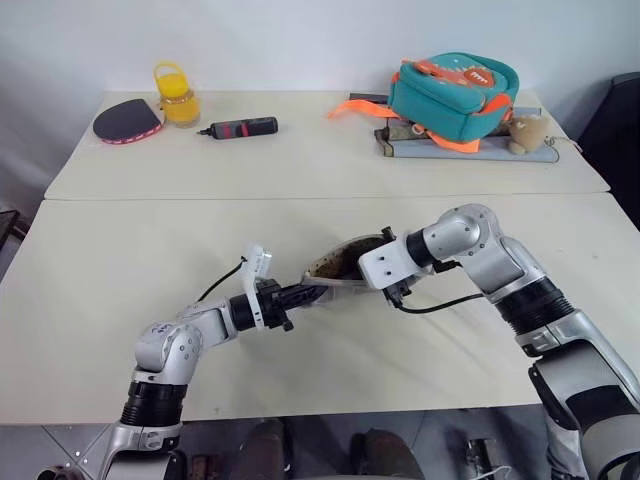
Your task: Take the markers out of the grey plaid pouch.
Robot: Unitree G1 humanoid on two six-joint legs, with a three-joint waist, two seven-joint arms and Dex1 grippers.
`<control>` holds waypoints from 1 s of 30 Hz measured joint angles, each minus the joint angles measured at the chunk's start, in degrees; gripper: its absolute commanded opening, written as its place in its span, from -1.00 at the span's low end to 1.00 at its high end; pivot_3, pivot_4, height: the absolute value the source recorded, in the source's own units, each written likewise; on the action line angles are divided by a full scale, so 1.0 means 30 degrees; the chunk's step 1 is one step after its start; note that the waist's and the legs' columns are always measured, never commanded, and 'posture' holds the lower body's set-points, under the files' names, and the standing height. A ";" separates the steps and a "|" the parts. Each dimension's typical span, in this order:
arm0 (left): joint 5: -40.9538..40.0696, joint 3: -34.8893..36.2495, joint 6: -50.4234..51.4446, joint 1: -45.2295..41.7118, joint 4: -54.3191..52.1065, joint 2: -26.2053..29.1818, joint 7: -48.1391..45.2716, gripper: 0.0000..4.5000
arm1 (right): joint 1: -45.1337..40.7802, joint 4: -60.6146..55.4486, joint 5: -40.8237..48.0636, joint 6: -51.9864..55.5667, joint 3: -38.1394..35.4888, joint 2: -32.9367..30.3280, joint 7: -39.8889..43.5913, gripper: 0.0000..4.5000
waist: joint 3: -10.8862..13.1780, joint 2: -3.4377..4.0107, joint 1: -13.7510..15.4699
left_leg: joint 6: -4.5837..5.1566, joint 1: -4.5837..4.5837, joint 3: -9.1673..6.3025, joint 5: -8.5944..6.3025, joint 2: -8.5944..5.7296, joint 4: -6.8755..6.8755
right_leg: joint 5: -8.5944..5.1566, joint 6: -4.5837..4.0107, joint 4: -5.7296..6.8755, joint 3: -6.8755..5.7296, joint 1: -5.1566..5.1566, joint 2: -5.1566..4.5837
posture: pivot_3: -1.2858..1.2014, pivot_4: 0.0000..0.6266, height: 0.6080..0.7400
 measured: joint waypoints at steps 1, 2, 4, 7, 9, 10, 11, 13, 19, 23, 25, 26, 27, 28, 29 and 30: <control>0.0062 -0.0014 -0.0126 0.0001 -0.0026 0.0001 0.0005 -1.00 | 0.0011 -0.0252 0.0166 0.0264 -0.0055 -0.0144 0.0135 -0.55 | 0.0000 0.0000 0.0012 | 0.0000 -0.0004 -0.0003 0.0000 0.0000 0.0000 | 0.0000 0.0000 -0.0002 0.0000 0.0000 -0.0003 | 0.03 -0.52 1.00; 0.0078 -0.0017 -0.0152 0.0001 -0.0035 0.0001 0.0006 -1.00 | 0.0010 -0.0288 0.0195 0.0290 -0.0063 -0.0172 0.0163 -0.55 | 0.0000 0.0000 0.0014 | 0.0000 -0.0007 -0.0002 0.0000 -0.0001 0.0000 | 0.0000 0.0000 -0.0002 0.0000 -0.0001 -0.0003 | 0.03 -0.52 1.00; 0.0366 -0.0100 -0.0605 -0.0002 -0.0130 -0.0011 0.0092 -1.00 | 0.0045 -0.0866 0.0611 0.0987 -0.0242 -0.0492 0.0481 -0.55 | 0.0006 0.0003 0.0034 | 0.0002 -0.0019 -0.0003 -0.0002 -0.0003 -0.0001 | 0.0000 0.0000 -0.0014 -0.0002 -0.0004 -0.0007 | 0.03 -0.52 1.00; 0.0863 -0.0149 -0.1876 -0.0366 -0.0948 -0.0204 0.0657 -1.00 | -0.0076 -0.3137 0.1719 0.3062 -0.1321 -0.1639 0.1232 -0.55 | 0.0027 0.0022 0.0094 | 0.0005 -0.0049 -0.0026 -0.0006 -0.0006 -0.0004 | 0.0001 0.0000 -0.0054 -0.0018 0.0001 -0.0010 | 0.03 -0.52 1.00; 0.1237 -0.0233 -0.2421 -0.0607 -0.1183 -0.0214 0.0878 -1.00 | -0.0156 -0.3716 0.1993 0.3605 -0.1705 -0.1913 0.1283 -0.55 | 0.0026 0.0020 0.0067 | 0.0004 -0.0036 -0.0021 -0.0005 -0.0006 -0.0021 | 0.0001 0.0000 -0.0062 -0.0023 0.0008 -0.0002 | 0.03 -0.52 1.00; 0.1529 -0.0276 -0.2469 -0.0564 -0.1152 -0.0193 0.1092 -1.00 | -0.0153 -0.3816 0.2257 0.3620 -0.1831 -0.1928 0.1261 -0.56 | 0.0026 0.0021 0.0051 | 0.0004 -0.0037 -0.0017 -0.0005 -0.0005 -0.0027 | 0.0001 0.0000 -0.0062 -0.0022 0.0001 0.0000 | 0.03 -0.52 1.00; 0.1777 -0.0291 -0.2463 -0.0458 -0.0919 -0.0132 0.1320 -1.00 | -0.0153 -0.3896 0.2354 0.3596 -0.1990 -0.1934 0.1238 -0.64 | 0.0026 0.0022 0.0014 | 0.0003 -0.0028 0.0003 -0.0005 -0.0002 -0.0040 | 0.0000 0.0000 -0.0066 -0.0022 -0.0009 0.0005 | 0.03 -0.52 1.00; 0.2078 -0.0346 -0.2524 -0.0122 -0.0723 -0.0069 0.1432 -1.00 | -0.0153 -0.3867 0.2365 0.3600 -0.2258 -0.2279 0.1114 -0.92 | 0.0026 0.0022 0.0012 | 0.0002 -0.0026 0.0012 -0.0004 0.0004 -0.0052 | 0.0000 -0.0001 -0.0061 -0.0032 -0.0017 0.0012 | 0.03 -0.52 1.00; 0.2432 -0.0564 -0.2773 -0.0130 -0.0762 -0.0056 0.1397 -1.00 | -0.0055 -0.3180 0.2325 0.3456 -0.2290 -0.2309 0.0760 -0.99 | 0.0027 0.0021 0.0030 | 0.0002 -0.0025 0.0014 -0.0004 0.0001 -0.0045 | 0.0000 0.0000 -0.0063 -0.0026 -0.0011 0.0003 | 0.03 -0.52 1.00; 0.2326 -0.0574 -0.2614 -0.0062 -0.0827 -0.0063 0.1365 -1.00 | -0.0007 -0.3095 0.2319 0.3119 -0.2282 -0.2202 0.0425 -0.99 | 0.0026 0.0021 0.0026 | 0.0002 -0.0024 0.0013 -0.0004 0.0002 -0.0044 | 0.0000 0.0000 -0.0064 -0.0026 -0.0011 0.0004 | 0.03 -0.52 1.00; 0.2002 -0.0464 -0.2121 -0.0062 -0.0838 -0.0107 0.1370 -1.00 | 0.0064 -0.3024 0.2326 0.3142 -0.2226 -0.2029 0.0343 -0.99 | 0.0026 0.0021 0.0028 | 0.0002 -0.0024 0.0012 -0.0004 0.0002 -0.0045 | 0.0000 0.0000 -0.0062 -0.0023 -0.0011 0.0004 | 0.03 -0.52 1.00; 0.1801 -0.0350 -0.1852 -0.0065 -0.0842 -0.0131 0.1369 -1.00 | 0.0114 -0.2980 0.2339 0.3182 -0.2194 -0.1864 0.0330 -0.99 | 0.0026 0.0021 0.0027 | 0.0002 -0.0025 0.0010 -0.0004 0.0002 -0.0045 | 0.0000 0.0000 -0.0063 -0.0023 -0.0011 0.0004 | 0.03 -0.52 1.00; 0.1566 -0.0214 -0.1545 -0.0065 -0.0848 -0.0126 0.1354 -1.00 | 0.0191 -0.2937 0.2373 0.3261 -0.2185 -0.1677 0.0330 -0.92 | 0.0026 0.0021 0.0016 | 0.0002 -0.0024 0.0010 -0.0004 0.0003 -0.0045 | 0.0001 0.0000 -0.0060 -0.0023 -0.0012 0.0005 | 0.03 -0.52 1.00; 0.1397 -0.0129 -0.1288 -0.0068 -0.0858 -0.0117 0.1342 -1.00 | 0.0252 -0.2848 0.2397 0.3327 -0.2169 -0.1498 0.0311 -0.83 | 0.0026 0.0022 0.0016 | 0.0002 -0.0024 0.0011 -0.0004 0.0002 -0.0046 | 0.0000 0.0000 -0.0059 -0.0024 -0.0012 0.0005 | 0.03 -0.52 1.00; 0.1231 -0.0083 -0.1063 -0.0065 -0.0874 -0.0085 0.1292 -1.00 | 0.0293 -0.2738 0.2342 0.3249 -0.2132 -0.1357 0.0199 -0.76 | 0.0027 0.0021 0.0020 | 0.0002 -0.0024 0.0010 -0.0004 0.0002 -0.0046 | 0.0000 0.0000 -0.0058 -0.0024 -0.0012 0.0005 | 0.03 -0.52 1.00; 0.1184 -0.0072 -0.0920 -0.0063 -0.0893 -0.0005 0.1205 -1.00 | 0.0302 -0.2601 0.2245 0.3078 -0.2094 -0.1211 0.0006 -0.62 | 0.0026 0.0022 0.0018 | 0.0002 -0.0025 0.0010 -0.0004 0.0002 -0.0044 | 0.0000 0.0000 -0.0058 -0.0025 -0.0012 0.0006 | 0.03 -0.52 1.00</control>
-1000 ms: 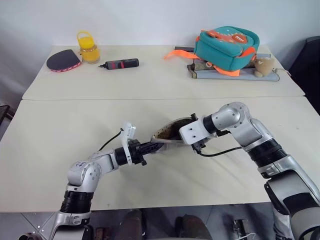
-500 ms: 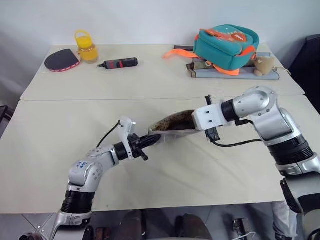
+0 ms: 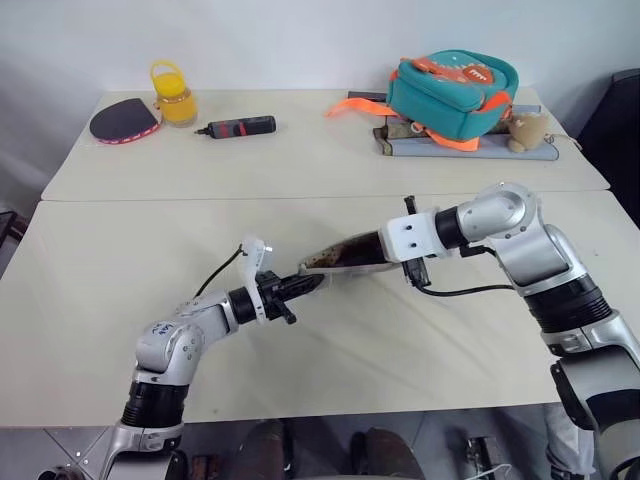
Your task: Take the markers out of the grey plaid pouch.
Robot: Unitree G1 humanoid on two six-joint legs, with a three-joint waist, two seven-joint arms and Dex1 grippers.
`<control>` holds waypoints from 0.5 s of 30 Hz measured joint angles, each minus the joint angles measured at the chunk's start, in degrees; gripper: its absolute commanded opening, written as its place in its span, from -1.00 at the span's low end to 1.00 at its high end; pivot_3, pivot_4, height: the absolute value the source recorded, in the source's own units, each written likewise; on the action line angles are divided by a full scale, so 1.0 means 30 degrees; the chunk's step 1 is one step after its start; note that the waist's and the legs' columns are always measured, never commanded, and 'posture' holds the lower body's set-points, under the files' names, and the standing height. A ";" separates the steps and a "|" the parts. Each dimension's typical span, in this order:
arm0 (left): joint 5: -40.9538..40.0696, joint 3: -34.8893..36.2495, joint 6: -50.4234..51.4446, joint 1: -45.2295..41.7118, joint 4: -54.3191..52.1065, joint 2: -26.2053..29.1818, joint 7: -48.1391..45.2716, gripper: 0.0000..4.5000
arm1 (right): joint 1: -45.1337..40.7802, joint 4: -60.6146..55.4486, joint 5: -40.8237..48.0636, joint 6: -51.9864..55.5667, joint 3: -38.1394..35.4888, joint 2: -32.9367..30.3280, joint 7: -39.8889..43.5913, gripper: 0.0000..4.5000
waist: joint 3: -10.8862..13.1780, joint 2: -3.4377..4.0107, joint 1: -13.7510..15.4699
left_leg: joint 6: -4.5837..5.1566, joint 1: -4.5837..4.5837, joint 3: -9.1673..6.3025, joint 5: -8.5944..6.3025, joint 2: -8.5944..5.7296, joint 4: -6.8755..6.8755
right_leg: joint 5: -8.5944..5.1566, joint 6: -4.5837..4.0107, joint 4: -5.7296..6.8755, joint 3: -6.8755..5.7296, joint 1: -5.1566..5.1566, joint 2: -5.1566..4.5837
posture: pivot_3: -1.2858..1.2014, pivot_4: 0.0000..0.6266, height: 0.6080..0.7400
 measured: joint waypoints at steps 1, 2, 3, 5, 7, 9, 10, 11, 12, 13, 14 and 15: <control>-0.0037 0.0033 0.0090 0.0000 -0.0021 0.0050 -0.0038 -1.00 | 0.0000 0.0080 -0.0049 -0.0141 0.0024 0.0091 -0.0118 -0.45 | 0.0000 0.0000 0.0002 | 0.0000 0.0000 0.0000 0.0000 -0.0001 0.0000 | 0.0000 0.0000 0.0000 -0.0002 0.0000 0.0000 | 0.03 -0.52 1.00; -0.0094 0.0067 0.0149 0.0003 -0.0029 0.0075 -0.0066 -1.00 | 0.0000 0.0105 -0.0167 -0.0334 0.0066 0.0108 -0.0190 -0.31 | 0.0000 0.0000 0.0002 | 0.0000 0.0000 0.0000 0.0000 -0.0001 0.0000 | 0.0000 0.0000 -0.0002 -0.0001 0.0000 0.0000 | 0.03 -0.52 1.00; -0.0160 0.0110 0.0192 0.0020 -0.0029 0.0075 -0.0080 -1.00 | -0.0001 0.0130 -0.0260 -0.0497 0.0112 0.0110 -0.0254 -0.31 | 0.0000 0.0000 0.0000 | 0.0000 0.0000 0.0000 0.0000 -0.0001 0.0000 | 0.0000 0.0000 -0.0002 -0.0001 0.0001 -0.0001 | 0.03 -0.52 1.00; -0.0431 0.0304 0.0316 0.0155 -0.0026 0.0028 -0.0095 -0.76 | -0.0001 0.0274 -0.0609 -0.0978 0.0347 0.0151 -0.0429 -0.30 | 0.0000 0.0000 -0.0002 | 0.0000 0.0000 -0.0002 0.0000 -0.0001 0.0000 | 0.0000 0.0000 -0.0003 0.0004 0.0001 -0.0001 | 0.03 -0.52 1.00; -0.0695 0.0598 0.0315 0.0324 -0.0024 -0.0152 -0.0095 -0.56 | 0.0048 0.0605 -0.0881 -0.1391 0.0694 0.0266 -0.0580 -0.30 | 0.0000 0.0000 -0.0009 | -0.0001 0.0001 -0.0002 0.0001 0.0002 0.0000 | 0.0000 0.0000 -0.0002 0.0004 0.0000 0.0000 | 0.03 -0.52 1.00; -0.0821 0.0746 0.0284 0.0487 -0.0054 -0.0186 -0.0088 -0.28 | 0.0339 0.0875 -0.1089 -0.1661 0.0783 0.0409 -0.0701 -0.30 | 0.0000 0.0000 -0.0006 | -0.0002 0.0000 -0.0001 0.0001 -0.0001 0.0000 | 0.0000 0.0000 -0.0002 0.0005 0.0000 -0.0001 | 0.03 -0.52 1.00; -0.0966 0.0861 0.0282 0.0614 -0.0074 -0.0250 -0.0089 -0.28 | 0.0414 0.0908 -0.1171 -0.1686 0.0834 0.0448 -0.0729 -0.30 | 0.0000 0.0000 -0.0006 | -0.0002 0.0000 0.0000 0.0001 -0.0001 0.0001 | 0.0000 0.0000 -0.0001 0.0006 0.0000 -0.0002 | 0.03 -0.52 1.00; -0.1176 0.0970 0.0311 0.0706 -0.0137 -0.0303 -0.0102 -0.28 | 0.0425 0.0925 -0.1218 -0.1704 0.0852 0.0474 -0.0743 -0.30 | 0.0000 0.0000 -0.0005 | -0.0002 -0.0001 -0.0001 0.0001 -0.0002 0.0002 | 0.0000 0.0000 -0.0003 0.0005 0.0000 -0.0003 | 0.03 -0.52 1.00; -0.1440 0.1110 0.0345 0.0772 -0.0309 -0.0352 -0.0138 -0.28 | 0.0424 0.0930 -0.1262 -0.1733 0.0852 0.0490 -0.0769 -0.30 | 0.0000 0.0000 -0.0005 | -0.0002 -0.0002 -0.0003 0.0001 0.0000 0.0003 | 0.0000 0.0000 -0.0004 0.0008 0.0000 -0.0002 | 0.03 -0.52 1.00; -0.1666 0.1264 0.0374 0.0807 -0.0580 -0.0364 -0.0204 -0.28 | 0.0424 0.0940 -0.1287 -0.1774 0.0853 0.0508 -0.0782 -0.30 | 0.0000 0.0000 -0.0008 | -0.0002 -0.0002 -0.0007 0.0001 0.0003 0.0004 | 0.0000 0.0000 -0.0003 0.0012 0.0001 -0.0001 | 0.03 -0.52 1.00; -0.2146 0.1501 0.0427 0.0811 -0.0814 -0.0362 -0.0369 -0.28 | 0.0424 0.0964 -0.1327 -0.1840 0.0854 0.0556 -0.0801 -0.30 | 0.0000 0.0000 -0.0007 | -0.0002 -0.0001 -0.0008 0.0001 0.0003 0.0004 | 0.0000 0.0000 -0.0002 0.0015 0.0001 -0.0002 | 0.03 -0.52 1.00; -0.2596 0.1725 0.0553 0.0815 -0.1033 -0.0352 -0.0472 -0.28 | 0.0424 0.0999 -0.1386 -0.1920 0.0858 0.0620 -0.0816 -0.30 | 0.0000 0.0000 -0.0009 | -0.0002 0.0000 -0.0007 0.0001 0.0002 0.0004 | 0.0000 0.0000 -0.0003 0.0017 0.0003 -0.0002 | 0.03 -0.52 1.00</control>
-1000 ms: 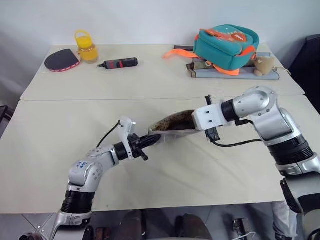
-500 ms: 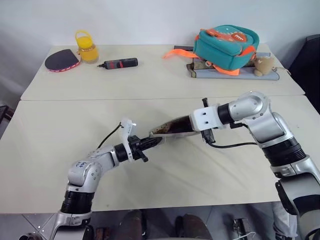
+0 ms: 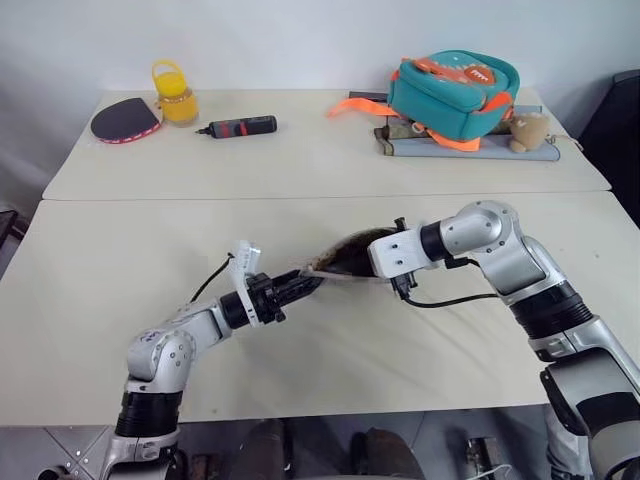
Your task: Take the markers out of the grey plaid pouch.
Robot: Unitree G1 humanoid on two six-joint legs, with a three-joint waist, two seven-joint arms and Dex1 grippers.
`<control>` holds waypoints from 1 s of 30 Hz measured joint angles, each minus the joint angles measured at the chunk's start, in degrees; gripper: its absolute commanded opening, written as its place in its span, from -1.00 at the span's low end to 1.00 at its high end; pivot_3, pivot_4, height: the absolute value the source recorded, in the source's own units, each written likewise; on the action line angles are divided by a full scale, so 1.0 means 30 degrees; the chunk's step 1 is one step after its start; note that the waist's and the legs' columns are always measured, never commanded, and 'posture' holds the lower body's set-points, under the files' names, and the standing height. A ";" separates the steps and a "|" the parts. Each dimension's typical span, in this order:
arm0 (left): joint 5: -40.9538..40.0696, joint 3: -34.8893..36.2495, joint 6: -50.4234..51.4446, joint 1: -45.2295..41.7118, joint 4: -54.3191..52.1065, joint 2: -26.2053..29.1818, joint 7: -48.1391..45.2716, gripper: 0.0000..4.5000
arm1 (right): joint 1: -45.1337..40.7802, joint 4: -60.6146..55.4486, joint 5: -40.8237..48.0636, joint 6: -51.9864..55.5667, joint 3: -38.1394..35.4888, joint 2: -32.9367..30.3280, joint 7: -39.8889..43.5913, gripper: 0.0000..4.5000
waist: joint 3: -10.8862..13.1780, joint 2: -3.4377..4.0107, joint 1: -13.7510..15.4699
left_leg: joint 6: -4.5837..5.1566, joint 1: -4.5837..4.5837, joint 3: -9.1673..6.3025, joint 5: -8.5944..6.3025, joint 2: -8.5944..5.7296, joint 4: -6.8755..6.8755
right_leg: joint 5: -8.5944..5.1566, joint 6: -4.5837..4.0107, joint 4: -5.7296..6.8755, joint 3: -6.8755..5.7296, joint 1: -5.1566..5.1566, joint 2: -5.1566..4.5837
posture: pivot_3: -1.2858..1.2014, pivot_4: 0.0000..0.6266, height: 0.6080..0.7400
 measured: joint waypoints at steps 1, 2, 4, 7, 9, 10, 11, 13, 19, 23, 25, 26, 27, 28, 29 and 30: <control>-0.0381 0.0167 0.0105 0.0057 -0.0285 0.0043 -0.0144 -0.28 | -0.0001 0.0049 -0.0034 -0.0071 0.0012 0.0050 -0.0009 -0.30 | 0.0000 0.0000 -0.0001 | 0.0000 -0.0002 0.0000 0.0000 -0.0002 0.0000 | 0.0000 0.0000 -0.0004 0.0000 0.0000 -0.0001 | 0.03 -0.52 1.00; -0.0877 0.0352 0.0253 0.0149 -0.0570 0.0145 -0.0389 -0.28 | -0.0002 0.0134 -0.0058 -0.0127 0.0016 0.0111 -0.0026 -0.30 | 0.0000 0.0000 -0.0006 | 0.0001 -0.0001 0.0002 0.0000 -0.0004 -0.0001 | 0.0000 0.0000 -0.0004 0.0003 0.0001 -0.0002 | 0.03 -0.52 1.00; -0.1528 0.0609 0.0470 0.0313 -0.1073 0.0366 -0.0609 -0.28 | -0.0002 0.0347 -0.0069 -0.0172 0.0022 0.0140 -0.0046 -0.30 | 0.0000 0.0000 -0.0008 | 0.0000 -0.0002 -0.0002 0.0000 -0.0002 -0.0001 | 0.0000 0.0000 -0.0004 0.0003 0.0001 0.0000 | 0.03 -0.52 1.00; -0.1732 0.0657 0.0296 0.0367 -0.1251 0.0650 -0.0912 -0.28 | -0.0002 0.0535 -0.0116 -0.0174 0.0022 0.0264 -0.0074 -0.30 | 0.0000 0.0000 -0.0006 | 0.0000 0.0000 -0.0001 0.0000 -0.0002 0.0003 | 0.0000 0.0000 -0.0003 0.0003 0.0005 0.0003 | 0.03 -0.52 1.00; -0.1119 0.0336 -0.0340 0.0372 -0.1219 0.0979 -0.1105 -0.28 | -0.0001 0.0576 -0.0197 -0.0176 0.0027 0.0385 -0.0089 -0.30 | 0.0000 0.0000 0.0011 | 0.0000 0.0000 0.0003 0.0000 -0.0008 0.0003 | 0.0000 0.0000 -0.0005 0.0001 0.0004 0.0003 | 0.03 -0.52 1.00; -0.0897 0.0216 -0.0567 0.0374 -0.1184 0.1008 -0.1191 -0.28 | -0.0002 0.0576 -0.0230 -0.0177 0.0027 0.0411 -0.0109 -0.30 | 0.0000 0.0000 0.0025 | 0.0001 0.0000 0.0002 0.0000 -0.0009 0.0003 | 0.0000 0.0000 -0.0005 0.0001 0.0006 0.0003 | 0.03 -0.52 1.00; -0.0673 0.0006 -0.0804 0.0374 -0.1144 0.1023 -0.1273 -0.28 | -0.0002 0.0578 -0.0262 -0.0174 0.0027 0.0434 -0.0135 -0.30 | 0.0000 0.0000 0.0044 | 0.0001 -0.0001 0.0001 0.0000 -0.0010 0.0004 | 0.0000 0.0000 -0.0006 0.0001 0.0007 0.0003 | 0.03 -0.52 1.00; -0.0071 -0.0613 -0.1349 0.0372 -0.1132 0.1033 -0.1488 -0.28 | -0.0003 0.0583 -0.0276 -0.0162 0.0027 0.0492 -0.0157 -0.30 | 0.0000 0.0000 0.0046 | 0.0001 -0.0001 0.0002 0.0000 -0.0011 0.0005 | 0.0000 0.0000 -0.0006 0.0004 0.0008 0.0002 | 0.03 -0.52 1.00; 0.2029 -0.2023 -0.3367 0.0425 -0.0965 0.1418 -0.2181 -0.28 | -0.0004 0.0585 -0.0273 -0.0077 0.0027 0.0511 -0.0153 -0.30 | 0.0000 0.0000 0.0011 | 0.0000 -0.0001 0.0007 0.0000 -0.0006 0.0001 | 0.0000 0.0000 -0.0006 -0.0002 0.0003 0.0009 | 0.03 -0.52 1.00; 0.2744 -0.2030 -0.4277 0.0456 -0.0292 0.1463 -0.2225 -0.28 | -0.0004 0.0585 -0.0271 -0.0082 0.0026 0.0511 -0.0164 -0.30 | 0.0000 0.0000 0.0007 | 0.0001 0.0000 0.0006 0.0000 -0.0004 0.0000 | 0.0000 0.0000 -0.0003 -0.0005 -0.0001 0.0004 | 0.03 -0.52 1.00; 0.2918 -0.2028 -0.4608 0.0464 -0.0244 0.1474 -0.2349 -0.28 | -0.0004 0.0585 -0.0269 -0.0084 0.0025 0.0514 -0.0173 -0.30 | 0.0000 0.0000 0.0004 | 0.0002 -0.0001 0.0007 -0.0001 -0.0005 -0.0001 | 0.0000 0.0000 -0.0005 -0.0005 -0.0001 0.0000 | 0.03 -0.52 1.00; 0.3001 -0.2024 -0.4751 0.0466 -0.0244 0.1484 -0.2407 -0.36 | -0.0004 0.0585 -0.0269 -0.0085 0.0026 0.0517 -0.0179 -0.30 | 0.0000 0.0000 0.0007 | 0.0002 -0.0001 0.0007 -0.0001 -0.0005 -0.0001 | 0.0000 0.0000 -0.0005 -0.0005 0.0000 0.0000 | 0.03 -0.52 1.00; 0.3094 -0.2028 -0.4878 0.0468 -0.0244 0.1507 -0.2424 -0.47 | -0.0004 0.0587 -0.0269 -0.0090 0.0026 0.0526 -0.0185 -0.30 | 0.0000 0.0000 0.0010 | 0.0002 -0.0002 0.0006 -0.0001 -0.0005 -0.0001 | 0.0000 0.0000 -0.0004 -0.0005 0.0000 -0.0001 | 0.03 -0.52 1.00; 0.3246 -0.2039 -0.5094 0.0480 -0.0244 0.1536 -0.2444 -0.57 | -0.0005 0.0590 -0.0268 -0.0108 0.0026 0.0536 -0.0201 -0.30 | 0.0000 0.0000 0.0009 | 0.0001 -0.0001 0.0006 -0.0001 -0.0005 0.0000 | 0.0000 0.0000 -0.0003 -0.0004 0.0000 0.0000 | 0.03 -0.52 1.00; 0.3354 -0.2043 -0.5211 0.0492 -0.0244 0.1536 -0.2456 -0.71 | -0.0005 0.0598 -0.0267 -0.0114 0.0026 0.0541 -0.0209 -0.30 | 0.0000 0.0000 0.0007 | 0.0002 -0.0001 0.0007 -0.0001 -0.0005 0.0000 | 0.0000 0.0000 -0.0004 -0.0006 0.0000 0.0000 | 0.03 -0.52 1.00; 0.3429 -0.2051 -0.5266 0.0522 -0.0244 0.1536 -0.2469 -0.83 | -0.0005 0.0613 -0.0268 -0.0121 0.0026 0.0548 -0.0218 -0.30 | 0.0000 0.0000 0.0004 | 0.0002 -0.0001 0.0007 -0.0001 -0.0005 0.0000 | 0.0000 0.0000 -0.0004 -0.0005 0.0000 0.0000 | 0.03 -0.52 1.00</control>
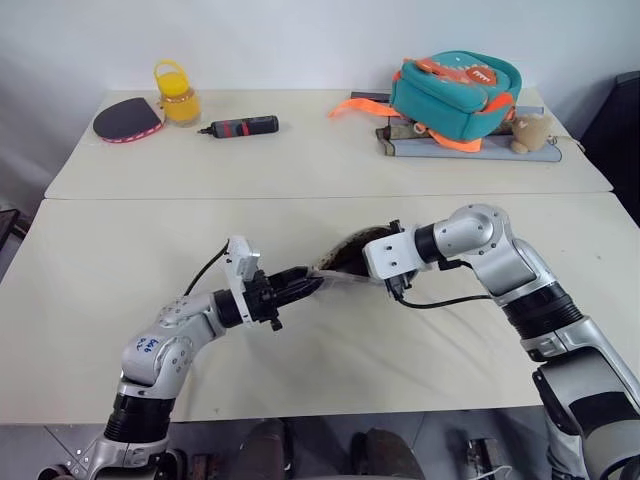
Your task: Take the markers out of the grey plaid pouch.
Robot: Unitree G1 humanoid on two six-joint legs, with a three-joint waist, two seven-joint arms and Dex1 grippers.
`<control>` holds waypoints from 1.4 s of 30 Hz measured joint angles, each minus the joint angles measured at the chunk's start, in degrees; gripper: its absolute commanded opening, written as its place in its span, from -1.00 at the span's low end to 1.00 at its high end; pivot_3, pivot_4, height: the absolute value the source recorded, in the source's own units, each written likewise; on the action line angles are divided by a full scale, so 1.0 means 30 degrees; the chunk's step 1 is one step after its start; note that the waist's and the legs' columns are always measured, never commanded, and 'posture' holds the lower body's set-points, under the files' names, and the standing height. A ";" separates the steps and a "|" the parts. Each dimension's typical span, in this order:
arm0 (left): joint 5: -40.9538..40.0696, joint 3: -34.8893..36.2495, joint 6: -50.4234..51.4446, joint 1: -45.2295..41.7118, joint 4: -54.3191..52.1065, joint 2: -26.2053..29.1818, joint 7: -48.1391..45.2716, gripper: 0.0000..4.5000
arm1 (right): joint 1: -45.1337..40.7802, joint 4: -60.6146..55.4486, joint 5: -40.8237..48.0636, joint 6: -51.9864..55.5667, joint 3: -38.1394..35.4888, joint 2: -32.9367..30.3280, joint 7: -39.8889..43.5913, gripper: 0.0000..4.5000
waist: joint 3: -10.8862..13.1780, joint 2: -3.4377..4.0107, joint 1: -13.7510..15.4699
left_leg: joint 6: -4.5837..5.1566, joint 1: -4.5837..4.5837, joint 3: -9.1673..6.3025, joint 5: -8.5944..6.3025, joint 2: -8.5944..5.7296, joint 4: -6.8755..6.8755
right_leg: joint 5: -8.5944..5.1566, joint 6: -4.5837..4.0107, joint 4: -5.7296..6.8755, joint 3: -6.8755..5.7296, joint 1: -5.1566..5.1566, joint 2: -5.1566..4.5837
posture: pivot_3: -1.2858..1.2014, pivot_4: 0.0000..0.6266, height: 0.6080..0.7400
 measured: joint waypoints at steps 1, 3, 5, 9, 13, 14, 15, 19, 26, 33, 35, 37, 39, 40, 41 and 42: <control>0.0038 -0.0005 -0.0065 0.0052 0.0000 -0.0006 -0.0006 -0.98 | 0.0000 0.0015 0.0002 -0.0005 0.0000 0.0009 -0.0011 -0.30 | 0.0000 0.0000 -0.0002 | 0.0000 0.0000 0.0000 0.0000 0.0000 -0.0001 | 0.0000 0.0000 0.0000 -0.0001 -0.0001 0.0000 | 0.03 -0.52 1.00; 0.0033 -0.0003 -0.0109 0.0091 -0.0001 -0.0082 -0.0018 -0.99 | 0.0000 0.0037 0.0005 -0.0010 0.0000 0.0042 -0.0025 -0.30 | 0.0000 0.0000 -0.0004 | 0.0000 -0.0001 -0.0001 0.0000 0.0001 -0.0002 | 0.0000 0.0000 0.0002 0.0000 -0.0002 0.0000 | 0.03 -0.52 1.00; 0.0029 0.0004 -0.0156 0.0100 -0.0003 -0.0168 -0.0048 -0.99 | 0.0000 0.0083 0.0003 -0.0026 0.0000 0.0109 -0.0070 -0.30 | 0.0000 0.0000 -0.0003 | 0.0000 0.0000 -0.0001 0.0000 0.0002 -0.0002 | 0.0000 0.0000 0.0002 0.0000 -0.0001 -0.0001 | 0.03 -0.52 1.00; 0.0028 0.0032 -0.0218 0.0248 -0.0007 -0.0187 -0.0136 -0.99 | 0.0000 0.0134 0.0001 -0.0034 0.0000 0.0290 -0.0215 -0.30 | 0.0000 0.0000 -0.0004 | 0.0000 0.0000 -0.0003 0.0000 0.0003 -0.0002 | 0.0000 0.0000 0.0006 -0.0001 -0.0001 0.0000 | 0.03 -0.52 1.00; 0.0026 0.0217 -0.0245 0.0318 -0.0004 -0.0164 -0.0324 -0.99 | 0.0000 0.0092 -0.0001 0.0126 0.0000 0.0463 -0.0191 -0.30 | 0.0000 0.0000 -0.0008 | 0.0000 0.0000 -0.0003 0.0000 0.0003 -0.0005 | 0.0000 0.0000 0.0005 -0.0003 -0.0002 0.0001 | 0.03 -0.52 1.00; -0.0019 0.0262 -0.0241 0.0321 0.0003 -0.0175 -0.0355 -0.99 | -0.0001 0.0082 -0.0011 0.0168 0.0000 0.0505 -0.0174 -0.30 | 0.0000 0.0000 -0.0007 | 0.0000 0.0000 -0.0003 0.0000 0.0004 -0.0006 | 0.0000 0.0000 0.0005 -0.0003 -0.0002 0.0002 | 0.03 -0.52 1.00; -0.0142 0.0364 -0.0164 0.0320 0.0006 -0.0202 -0.0375 -0.99 | -0.0001 0.0081 -0.0021 0.0246 0.0003 0.0627 -0.0170 -0.30 | 0.0000 0.0000 -0.0014 | 0.0000 0.0001 -0.0003 0.0000 0.0005 -0.0006 | 0.0000 0.0000 0.0006 -0.0003 -0.0002 0.0002 | 0.03 -0.52 1.00; -0.0494 0.0460 0.0239 0.0380 0.0027 -0.0264 -0.0383 -0.99 | -0.0022 0.0229 -0.0439 0.0131 0.0509 0.1296 -0.0485 -0.30 | 0.0000 0.0000 -0.0059 | -0.0001 0.0005 -0.0003 0.0000 0.0007 -0.0009 | 0.0000 0.0000 0.0013 -0.0002 -0.0004 0.0003 | 0.03 -0.52 1.00; -0.0585 0.0617 0.0745 0.0630 0.0042 -0.0498 -0.0285 -0.99 | -0.0377 0.1569 -0.1433 -0.0600 0.1254 0.2205 -0.1517 -0.30 | 0.0000 0.0000 -0.0108 | -0.0005 0.0019 -0.0002 0.0003 0.0008 -0.0002 | 0.0000 -0.0001 0.0033 -0.0003 -0.0003 0.0006 | 0.03 -0.52 1.00; -0.0583 0.0960 0.0931 0.0695 0.0043 -0.0555 -0.0035 -1.00 | -0.0549 0.2279 -0.2083 -0.0722 0.1287 0.3003 -0.2742 -0.46 | -0.0001 -0.0001 -0.0424 | -0.0011 0.0024 -0.0015 0.0007 0.0011 -0.0002 | 0.0000 -0.0002 0.0076 0.0004 -0.0003 0.0006 | 0.03 -0.52 1.00; -0.0593 0.0956 0.0941 0.0694 0.0034 -0.0691 0.0004 -1.00 | -0.0544 0.2311 -0.2119 -0.0595 0.1303 0.3048 -0.2791 -0.65 | -0.0002 -0.0003 -0.0441 | -0.0013 0.0027 -0.0018 0.0008 0.0011 -0.0001 | 0.0000 -0.0002 0.0075 0.0006 -0.0001 0.0006 | 0.03 -0.52 1.00; -0.0613 0.0940 0.0940 0.0692 0.0026 -0.0841 0.0049 -1.00 | -0.0530 0.2254 -0.2104 -0.0461 0.1302 0.3062 -0.2827 -0.81 | -0.0002 -0.0003 -0.0445 | -0.0013 0.0027 -0.0019 0.0008 0.0011 -0.0002 | 0.0000 -0.0002 0.0074 0.0007 -0.0002 0.0004 | 0.03 -0.52 1.00; -0.0642 0.0949 0.0942 0.0693 0.0023 -0.0872 0.0073 -1.00 | -0.0504 0.2119 -0.2043 -0.0349 0.1281 0.2983 -0.2720 -0.81 | -0.0002 -0.0003 -0.0445 | -0.0013 0.0027 -0.0021 0.0007 0.0010 -0.0005 | 0.0000 -0.0003 0.0075 0.0008 -0.0003 0.0003 | 0.03 -0.52 1.00; -0.0658 0.0947 0.0945 0.0694 0.0022 -0.0876 0.0077 -1.00 | -0.0435 0.1951 -0.1969 -0.0239 0.1242 0.2896 -0.2628 -0.81 | -0.0002 -0.0003 -0.0443 | -0.0012 0.0026 -0.0021 0.0007 0.0009 -0.0005 | 0.0000 -0.0002 0.0073 0.0008 -0.0003 0.0002 | 0.03 -0.52 1.00; -0.0670 0.0947 0.0944 0.0696 0.0018 -0.0875 0.0077 -1.00 | -0.0350 0.1740 -0.1793 0.0000 0.1189 0.2773 -0.2475 -0.81 | -0.0002 -0.0003 -0.0428 | -0.0012 0.0022 -0.0022 0.0007 0.0007 -0.0005 | 0.0000 -0.0002 0.0074 0.0007 -0.0002 -0.0001 | 0.03 -0.52 1.00; -0.0687 0.0952 0.0944 0.0710 0.0009 -0.0867 0.0076 -1.00 | -0.0222 0.1479 -0.1585 0.0225 0.1108 0.2637 -0.2259 -0.81 | -0.0002 -0.0004 -0.0398 | -0.0010 0.0018 -0.0026 0.0006 0.0002 -0.0004 | 0.0000 -0.0002 0.0073 0.0006 -0.0001 -0.0006 | 0.03 -0.52 1.00</control>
